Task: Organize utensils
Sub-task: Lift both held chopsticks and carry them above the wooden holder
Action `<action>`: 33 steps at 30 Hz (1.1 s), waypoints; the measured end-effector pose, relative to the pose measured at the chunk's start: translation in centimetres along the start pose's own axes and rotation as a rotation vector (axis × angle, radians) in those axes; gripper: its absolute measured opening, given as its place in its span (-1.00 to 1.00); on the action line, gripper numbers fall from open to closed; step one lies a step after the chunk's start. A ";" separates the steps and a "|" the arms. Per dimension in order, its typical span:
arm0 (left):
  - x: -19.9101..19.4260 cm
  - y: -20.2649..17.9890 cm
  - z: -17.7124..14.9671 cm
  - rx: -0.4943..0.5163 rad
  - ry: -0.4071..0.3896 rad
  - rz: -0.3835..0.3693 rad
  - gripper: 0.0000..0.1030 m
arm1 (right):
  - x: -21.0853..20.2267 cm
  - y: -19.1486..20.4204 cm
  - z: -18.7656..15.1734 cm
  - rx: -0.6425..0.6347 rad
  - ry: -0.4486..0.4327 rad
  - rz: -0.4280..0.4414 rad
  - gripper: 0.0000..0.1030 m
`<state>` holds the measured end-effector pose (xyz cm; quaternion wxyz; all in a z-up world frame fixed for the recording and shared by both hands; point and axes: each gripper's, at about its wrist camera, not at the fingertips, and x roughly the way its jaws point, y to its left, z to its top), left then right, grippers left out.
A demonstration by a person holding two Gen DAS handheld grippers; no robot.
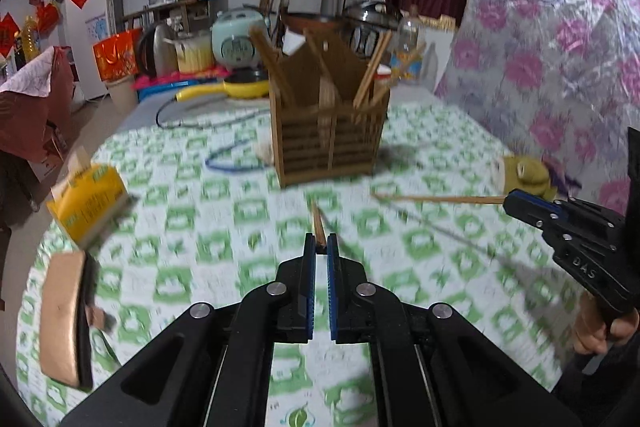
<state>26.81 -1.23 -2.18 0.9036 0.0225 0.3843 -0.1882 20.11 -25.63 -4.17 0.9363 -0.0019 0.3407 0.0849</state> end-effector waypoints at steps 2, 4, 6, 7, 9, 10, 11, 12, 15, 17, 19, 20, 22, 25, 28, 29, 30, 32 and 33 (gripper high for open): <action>-0.3 -0.2 1.5 -0.004 -0.019 0.001 -0.89 | -0.6 -0.1 1.7 0.008 -0.035 -0.004 -0.87; -0.6 -0.4 2.6 -0.006 -0.032 -0.005 -0.89 | -1.0 -0.2 3.2 0.017 -0.064 -0.007 -0.87; -0.6 -0.7 3.9 -0.011 -0.046 -0.010 -0.89 | -1.2 -0.3 4.4 0.027 -0.087 -0.014 -0.87; -0.6 -0.7 4.3 -0.014 -0.050 -0.012 -0.89 | -1.2 -0.4 4.9 0.033 -0.095 -0.015 -0.87; -0.7 -0.9 5.4 -0.022 -0.062 -0.021 -0.89 | -1.4 -0.5 5.9 0.047 -0.111 -0.013 -0.87; -0.8 -0.9 6.0 -0.026 -0.069 -0.024 -0.89 | -1.5 -0.5 6.3 0.053 -0.118 -0.013 -0.87; -0.9 -0.9 6.9 -0.031 -0.081 -0.027 -0.89 | -1.7 -0.5 6.8 0.058 -0.128 -0.010 -0.87; -1.0 -0.9 7.8 -0.038 -0.096 -0.030 -0.89 | -1.8 -0.5 7.4 0.061 -0.139 -0.008 -0.87; -1.6 -1.0 10.0 -0.053 -0.138 -0.036 -0.89 | -2.3 -0.6 9.5 0.071 -0.186 0.005 -0.87; -2.0 -1.1 11.8 -0.059 -0.174 -0.038 -0.89 | -2.7 -0.6 11.0 0.083 -0.223 0.017 -0.87; -2.5 -1.1 13.2 -0.060 -0.210 -0.027 -0.89 | -3.1 -0.5 12.7 0.092 -0.273 0.022 -0.87; -2.9 -1.2 14.3 -0.062 -0.243 -0.010 -0.89 | -3.2 -0.3 13.4 0.092 -0.290 0.016 -0.87; -3.6 -1.2 15.8 -0.069 -0.293 0.005 -0.89 | -3.5 0.0 14.8 0.096 -0.338 0.000 -0.87; -4.3 -1.0 17.7 -0.084 -0.366 0.038 -0.89 | -3.4 0.2 16.6 0.105 -0.388 0.003 -0.87; -3.9 -0.6 19.1 -0.113 -0.426 0.081 -0.89 | -2.4 0.4 17.6 0.116 -0.417 -0.001 -0.87; -3.2 -0.3 19.4 -0.128 -0.436 0.095 -0.89 | -1.8 0.4 17.7 0.117 -0.414 0.008 -0.87; -2.7 -0.1 19.5 -0.139 -0.437 0.100 -0.89 | -1.0 0.4 17.8 0.117 -0.410 0.018 -0.87; -1.2 0.5 19.9 -0.162 -0.424 0.091 -0.89 | 0.5 0.7 18.1 0.097 -0.384 0.011 -0.88; -0.4 0.8 19.9 -0.172 -0.415 0.081 -0.89 | 1.3 0.6 18.2 0.092 -0.372 0.006 -0.87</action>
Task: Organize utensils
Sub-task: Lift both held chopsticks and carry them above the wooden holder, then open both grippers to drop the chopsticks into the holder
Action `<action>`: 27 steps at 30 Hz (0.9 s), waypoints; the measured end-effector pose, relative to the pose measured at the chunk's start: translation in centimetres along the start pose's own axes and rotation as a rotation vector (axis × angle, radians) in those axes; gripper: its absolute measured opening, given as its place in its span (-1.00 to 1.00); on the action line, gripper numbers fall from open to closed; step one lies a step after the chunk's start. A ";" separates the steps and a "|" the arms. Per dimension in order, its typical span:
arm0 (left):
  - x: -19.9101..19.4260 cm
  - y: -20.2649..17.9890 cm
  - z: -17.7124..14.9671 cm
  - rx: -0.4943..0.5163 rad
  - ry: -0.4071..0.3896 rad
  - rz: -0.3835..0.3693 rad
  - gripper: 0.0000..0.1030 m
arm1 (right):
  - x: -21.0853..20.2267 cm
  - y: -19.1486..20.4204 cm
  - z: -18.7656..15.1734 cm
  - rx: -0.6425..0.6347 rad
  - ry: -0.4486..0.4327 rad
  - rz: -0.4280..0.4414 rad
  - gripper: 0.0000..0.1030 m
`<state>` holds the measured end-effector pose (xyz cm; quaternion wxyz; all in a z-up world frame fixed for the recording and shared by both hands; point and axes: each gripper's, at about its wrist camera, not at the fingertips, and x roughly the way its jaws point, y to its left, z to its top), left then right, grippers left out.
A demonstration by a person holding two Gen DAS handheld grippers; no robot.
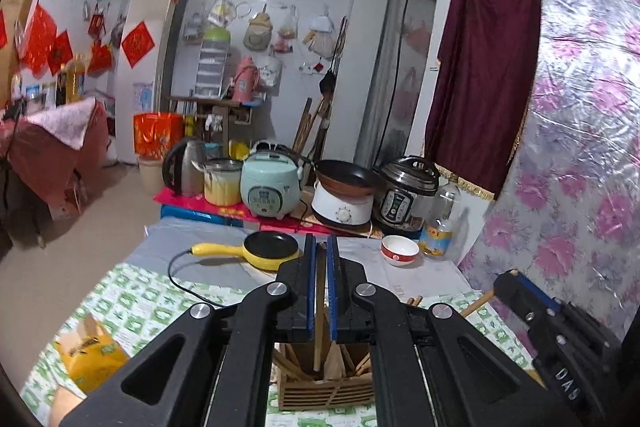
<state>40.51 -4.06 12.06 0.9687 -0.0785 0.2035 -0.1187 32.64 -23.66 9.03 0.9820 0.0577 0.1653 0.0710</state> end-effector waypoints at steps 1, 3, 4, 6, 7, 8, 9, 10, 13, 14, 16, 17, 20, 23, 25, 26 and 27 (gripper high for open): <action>0.7 0.2 -0.2 -0.007 0.010 -0.005 -0.89 | 0.7 -0.2 -0.1 0.001 0.012 -0.003 -0.87; 1.8 0.6 -0.6 -0.017 0.023 -0.009 -0.89 | 1.6 -0.6 -0.3 0.005 0.030 0.002 -0.87; 2.2 0.8 -0.8 -0.024 0.030 -0.012 -0.89 | 1.9 -0.8 -0.4 0.008 0.035 0.002 -0.87; 3.1 1.2 -1.4 -0.038 0.050 -0.023 -0.89 | 2.5 -1.2 -0.4 0.017 0.047 0.003 -0.87; 3.4 1.3 -1.6 -0.041 0.057 -0.023 -0.89 | 2.8 -1.4 -0.4 0.020 0.052 0.005 -0.87; 4.0 1.4 -1.7 -0.038 0.074 -0.021 -0.89 | 3.0 -1.6 -0.5 0.026 0.057 0.009 -0.87; 4.3 1.5 -1.8 -0.037 0.081 -0.024 -0.89 | 3.3 -1.8 -0.5 0.031 0.063 0.012 -0.87; 4.5 1.8 -1.9 -0.041 0.086 -0.026 -0.89 | 3.4 -1.9 -0.5 0.039 0.069 0.017 -0.87; 4.8 1.9 -2.1 -0.033 0.101 -0.025 -0.89 | 4.0 -2.1 -0.7 0.043 0.085 0.019 -0.87; 5.0 2.0 -2.2 -0.035 0.108 -0.022 -0.89 | 4.2 -2.1 -0.8 0.042 0.089 0.019 -0.87; 5.5 2.0 -2.4 -0.040 0.124 -0.026 -0.89 | 4.7 -2.0 -1.1 0.041 0.109 0.027 -0.87; 5.9 2.0 -2.6 -0.044 0.138 -0.031 -0.88 | 5.0 -1.9 -1.3 0.036 0.127 0.030 -0.81; 6.7 2.4 -3.1 -0.066 0.180 -0.031 0.19 | 7.0 -1.4 -2.2 -0.009 0.213 -0.004 -0.58; 5.6 2.9 -2.8 -0.083 0.142 -0.029 0.44 | 6.7 -1.9 -2.1 0.021 0.209 0.009 -0.50; 4.7 3.0 -2.4 -0.079 0.124 -0.029 0.50 | 5.6 -1.7 -1.7 0.001 0.166 -0.020 -0.49; 4.0 3.3 -2.2 -0.089 0.107 -0.019 0.54 | 5.1 -1.7 -1.5 -0.006 0.147 -0.030 -0.47; 3.5 3.4 -2.0 -0.098 0.096 -0.013 0.62 | 4.6 -1.6 -1.3 -0.007 0.132 -0.031 -0.46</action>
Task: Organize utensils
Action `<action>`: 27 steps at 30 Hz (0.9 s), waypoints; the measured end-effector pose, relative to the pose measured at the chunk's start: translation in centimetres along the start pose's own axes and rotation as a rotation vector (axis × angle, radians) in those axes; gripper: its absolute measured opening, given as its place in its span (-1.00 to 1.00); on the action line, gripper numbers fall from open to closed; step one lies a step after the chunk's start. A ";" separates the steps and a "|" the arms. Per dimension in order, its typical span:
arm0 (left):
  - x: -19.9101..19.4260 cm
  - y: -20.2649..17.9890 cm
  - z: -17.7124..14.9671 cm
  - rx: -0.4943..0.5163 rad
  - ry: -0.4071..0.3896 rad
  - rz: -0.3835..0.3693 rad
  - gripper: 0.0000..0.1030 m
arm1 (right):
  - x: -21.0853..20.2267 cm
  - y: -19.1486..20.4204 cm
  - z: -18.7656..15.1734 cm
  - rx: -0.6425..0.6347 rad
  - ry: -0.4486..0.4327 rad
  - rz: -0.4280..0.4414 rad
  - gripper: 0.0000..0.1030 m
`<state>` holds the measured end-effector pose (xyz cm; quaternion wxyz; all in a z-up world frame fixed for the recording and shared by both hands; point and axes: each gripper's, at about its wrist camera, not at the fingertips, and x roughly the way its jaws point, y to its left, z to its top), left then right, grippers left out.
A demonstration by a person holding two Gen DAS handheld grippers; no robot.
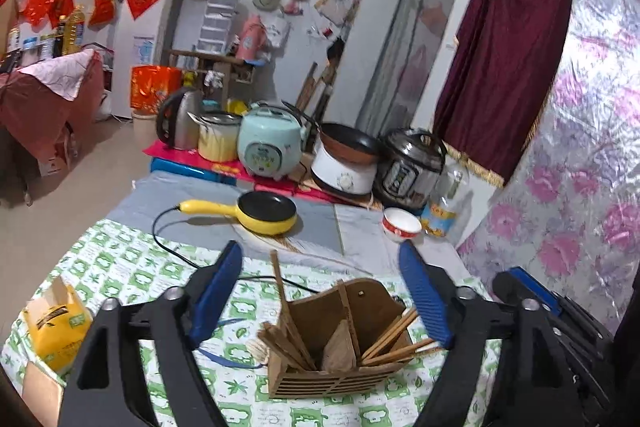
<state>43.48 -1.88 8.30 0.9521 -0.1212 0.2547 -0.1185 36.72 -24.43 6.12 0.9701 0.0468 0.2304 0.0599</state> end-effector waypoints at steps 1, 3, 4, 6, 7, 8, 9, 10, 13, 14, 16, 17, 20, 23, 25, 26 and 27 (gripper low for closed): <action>-0.7 0.3 0.1 -0.011 -0.013 0.004 0.62 | -0.5 -0.1 0.1 0.006 -0.010 0.006 -0.44; -1.9 0.6 0.3 -0.022 -0.027 0.008 0.65 | -1.3 -0.1 0.2 0.016 -0.022 0.012 -0.44; -2.4 0.8 0.3 -0.026 -0.031 0.009 0.68 | -1.6 -0.2 0.3 0.018 -0.027 0.013 -0.44; -3.8 1.1 0.1 -0.030 -0.038 0.018 0.73 | -2.6 -0.3 0.2 0.023 -0.039 0.014 -0.43; -4.5 1.1 0.0 -0.027 -0.041 0.025 0.74 | -3.2 -0.2 0.1 0.024 -0.043 0.018 -0.43; -5.0 1.1 -0.1 -0.022 -0.043 0.031 0.75 | -3.8 -0.1 0.0 0.022 -0.046 0.020 -0.42; -5.6 1.0 -0.4 -0.015 -0.046 0.039 0.77 | -4.4 -0.1 -0.1 0.019 -0.050 0.019 -0.40; -6.1 0.7 -0.7 -0.006 -0.047 0.046 0.79 | -5.2 -0.1 -0.3 0.015 -0.056 0.015 -0.38; -7.1 -0.3 -1.8 0.031 -0.041 0.064 0.82 | -7.1 0.2 -0.8 0.001 -0.076 0.004 -0.31; -7.6 -0.8 -2.6 0.057 -0.046 0.074 0.82 | -7.6 0.1 -0.9 -0.001 -0.082 0.000 -0.28; -8.0 -1.2 -3.8 0.074 -0.058 0.096 0.89 | -8.5 0.2 -1.5 -0.007 -0.091 -0.007 -0.21; -8.1 -1.2 -4.6 0.080 -0.059 0.112 0.89 | -9.0 0.1 -2.2 -0.005 -0.099 -0.014 -0.14; -7.6 -1.2 -5.9 0.085 -0.025 0.117 0.89 | -9.1 -0.5 -4.2 0.008 -0.102 -0.037 -0.01; -6.7 -1.0 -7.0 0.087 -0.018 0.136 0.89 | -7.7 -1.0 -5.5 0.011 -0.070 -0.062 -0.01; -6.3 -0.8 -7.6 0.096 -0.037 0.166 0.89 | -6.7 -1.5 -6.3 0.012 -0.053 -0.078 -0.01; -5.9 -0.7 -8.2 0.104 -0.049 0.186 0.89 | -6.5 -1.6 -6.6 0.012 -0.048 -0.080 0.04; -5.4 -0.5 -8.8 0.109 -0.051 0.202 0.89 | -6.1 -1.8 -7.0 0.015 -0.043 -0.080 0.09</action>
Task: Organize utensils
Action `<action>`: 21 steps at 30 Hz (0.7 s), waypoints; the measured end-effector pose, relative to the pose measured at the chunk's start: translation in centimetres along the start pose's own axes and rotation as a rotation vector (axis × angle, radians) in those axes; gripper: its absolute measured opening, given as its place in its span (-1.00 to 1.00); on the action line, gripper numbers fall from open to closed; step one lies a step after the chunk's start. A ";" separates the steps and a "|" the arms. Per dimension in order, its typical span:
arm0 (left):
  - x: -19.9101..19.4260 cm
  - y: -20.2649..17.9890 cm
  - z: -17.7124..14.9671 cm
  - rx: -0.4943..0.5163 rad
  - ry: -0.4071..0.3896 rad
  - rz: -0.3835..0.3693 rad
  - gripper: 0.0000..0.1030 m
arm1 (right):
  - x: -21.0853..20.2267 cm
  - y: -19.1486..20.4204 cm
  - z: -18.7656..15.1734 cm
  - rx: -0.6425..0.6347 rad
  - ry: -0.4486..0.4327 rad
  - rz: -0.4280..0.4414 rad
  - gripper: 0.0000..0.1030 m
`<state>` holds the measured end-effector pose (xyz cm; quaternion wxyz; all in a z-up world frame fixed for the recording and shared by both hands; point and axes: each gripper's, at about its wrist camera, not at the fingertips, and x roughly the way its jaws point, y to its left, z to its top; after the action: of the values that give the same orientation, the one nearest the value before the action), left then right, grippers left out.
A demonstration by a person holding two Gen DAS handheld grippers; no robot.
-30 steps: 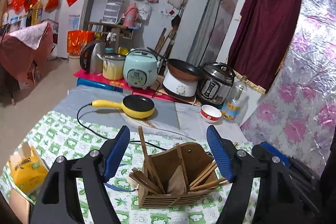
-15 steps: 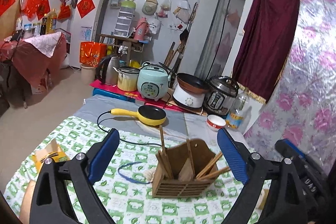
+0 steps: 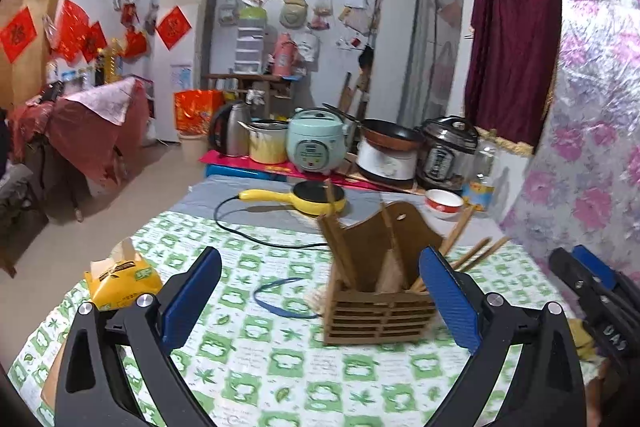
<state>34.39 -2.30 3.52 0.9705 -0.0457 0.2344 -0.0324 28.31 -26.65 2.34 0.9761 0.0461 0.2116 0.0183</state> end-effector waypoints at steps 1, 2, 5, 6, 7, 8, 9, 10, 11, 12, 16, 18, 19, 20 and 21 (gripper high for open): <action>0.4 0.1 -0.5 0.002 0.005 0.010 0.89 | 0.4 -0.3 -0.6 0.006 0.002 -0.003 0.19; 1.1 0.2 -1.4 0.004 0.025 0.024 0.89 | 0.7 -0.4 -1.0 0.011 0.002 -0.012 0.27; 2.8 0.0 -3.3 0.051 0.092 0.064 0.89 | 2.1 -0.4 -2.3 0.020 0.044 -0.027 0.29; 3.2 -0.2 -3.7 0.076 0.107 0.083 0.89 | 2.3 -0.3 -2.5 0.020 0.056 -0.025 0.30; 3.4 -0.5 -4.2 0.105 0.117 0.097 0.89 | 2.5 -0.1 -2.9 0.017 0.064 -0.027 0.35; 3.3 -0.7 -4.4 0.116 0.118 0.102 0.89 | 2.6 0.2 -3.2 0.011 0.065 -0.034 0.43; 3.2 -0.7 -4.5 0.118 0.115 0.098 0.89 | 2.7 0.4 -3.4 0.005 0.066 -0.049 0.46; 3.1 -0.7 -4.4 0.118 0.113 0.089 0.89 | 2.6 0.7 -3.8 -0.006 0.061 -0.067 0.50; 2.9 -0.7 -4.4 0.117 0.109 0.073 0.89 | 2.5 0.8 -4.0 -0.011 0.057 -0.074 0.52; 2.7 -0.7 -4.5 0.116 0.103 0.070 0.89 | 2.3 0.9 -4.4 -0.017 0.052 -0.086 0.56; 2.5 -0.3 -4.4 0.103 0.097 0.083 0.89 | 2.2 0.7 -5.2 -0.036 0.042 -0.156 0.65; 2.7 -0.2 -4.3 0.098 0.108 0.088 0.89 | 2.6 0.2 -5.3 -0.014 0.065 -0.157 0.66; 2.8 -0.1 -4.3 0.097 0.109 0.102 0.89 | 2.9 0.0 -5.4 -0.003 0.081 -0.153 0.66; 2.8 -0.1 -4.4 0.100 0.109 0.111 0.89 | 3.3 -0.3 -5.5 0.006 0.098 -0.147 0.66; 2.9 0.0 -4.4 0.105 0.110 0.119 0.89 | 3.7 -0.6 -5.7 0.019 0.120 -0.142 0.66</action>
<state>34.95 -2.92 -1.71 0.9575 0.0211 0.2875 0.0106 29.32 -26.53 -4.34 0.9601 0.0390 0.2724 -0.0504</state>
